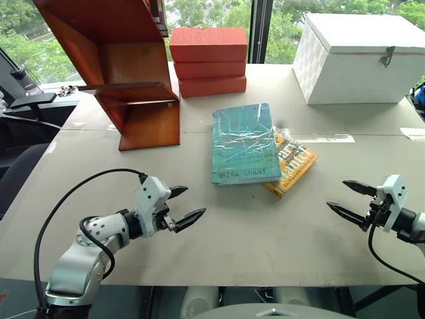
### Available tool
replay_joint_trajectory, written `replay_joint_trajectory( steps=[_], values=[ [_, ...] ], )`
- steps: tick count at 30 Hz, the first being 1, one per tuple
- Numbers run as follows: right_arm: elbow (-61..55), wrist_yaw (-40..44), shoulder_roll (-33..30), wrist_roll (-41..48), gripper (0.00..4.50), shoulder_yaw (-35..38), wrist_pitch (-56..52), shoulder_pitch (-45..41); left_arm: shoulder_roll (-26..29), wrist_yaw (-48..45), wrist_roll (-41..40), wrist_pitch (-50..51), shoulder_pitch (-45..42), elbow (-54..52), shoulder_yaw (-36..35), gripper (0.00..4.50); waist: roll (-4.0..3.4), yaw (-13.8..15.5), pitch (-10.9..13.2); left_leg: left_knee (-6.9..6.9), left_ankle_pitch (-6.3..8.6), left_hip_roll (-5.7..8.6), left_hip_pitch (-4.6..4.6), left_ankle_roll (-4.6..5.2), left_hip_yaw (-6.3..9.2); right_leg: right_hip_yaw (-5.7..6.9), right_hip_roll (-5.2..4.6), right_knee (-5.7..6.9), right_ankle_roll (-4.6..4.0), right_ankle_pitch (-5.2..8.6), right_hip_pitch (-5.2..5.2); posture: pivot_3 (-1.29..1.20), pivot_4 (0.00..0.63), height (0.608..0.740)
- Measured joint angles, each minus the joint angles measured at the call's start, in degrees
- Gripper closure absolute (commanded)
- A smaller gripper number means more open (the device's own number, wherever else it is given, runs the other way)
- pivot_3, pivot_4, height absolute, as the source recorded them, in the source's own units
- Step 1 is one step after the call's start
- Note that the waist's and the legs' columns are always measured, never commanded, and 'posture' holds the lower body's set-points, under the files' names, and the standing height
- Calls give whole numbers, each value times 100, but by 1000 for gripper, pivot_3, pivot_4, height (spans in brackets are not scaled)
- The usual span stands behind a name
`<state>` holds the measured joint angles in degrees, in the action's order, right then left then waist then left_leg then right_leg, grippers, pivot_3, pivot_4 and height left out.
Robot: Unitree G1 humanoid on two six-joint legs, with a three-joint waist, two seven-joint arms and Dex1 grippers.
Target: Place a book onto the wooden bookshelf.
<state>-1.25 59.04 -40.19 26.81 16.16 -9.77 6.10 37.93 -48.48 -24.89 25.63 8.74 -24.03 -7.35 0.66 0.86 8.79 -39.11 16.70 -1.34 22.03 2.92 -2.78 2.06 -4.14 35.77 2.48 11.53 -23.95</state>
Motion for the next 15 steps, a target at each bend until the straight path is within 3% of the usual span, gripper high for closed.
replay_joint_trajectory(
  steps=[15],
  values=[
    [-11, -196, 24, -43, 101, -3, 7, 31, 14, 83, 125, -33, -79, 135, 84, 0, 0, -4, 2, 0, 0, 0, -1, 0, 0, 0, 0, 0, 7, 4, -1, 0, 150, 740]
  ],
)
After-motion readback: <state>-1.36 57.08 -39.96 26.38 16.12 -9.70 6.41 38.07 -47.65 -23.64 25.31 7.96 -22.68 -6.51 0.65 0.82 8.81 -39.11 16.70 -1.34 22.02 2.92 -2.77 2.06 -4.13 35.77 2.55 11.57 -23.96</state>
